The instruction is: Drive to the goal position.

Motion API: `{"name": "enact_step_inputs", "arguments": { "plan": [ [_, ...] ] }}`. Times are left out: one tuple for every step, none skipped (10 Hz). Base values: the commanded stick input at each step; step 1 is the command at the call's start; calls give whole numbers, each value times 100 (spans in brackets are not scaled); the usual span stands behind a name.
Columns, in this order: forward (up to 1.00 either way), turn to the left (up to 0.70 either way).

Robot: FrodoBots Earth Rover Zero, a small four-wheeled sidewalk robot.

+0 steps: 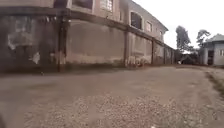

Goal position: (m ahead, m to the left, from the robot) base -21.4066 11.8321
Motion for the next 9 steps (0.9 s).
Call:
{"name": "enact_step_inputs", "arguments": {
  "plan": [
    [70, -27],
    [70, -27],
    [70, -27],
    [70, -27],
    [70, -27],
    [70, -27],
    [70, -11],
    [58, 30],
    [19, 40]
  ]
}}
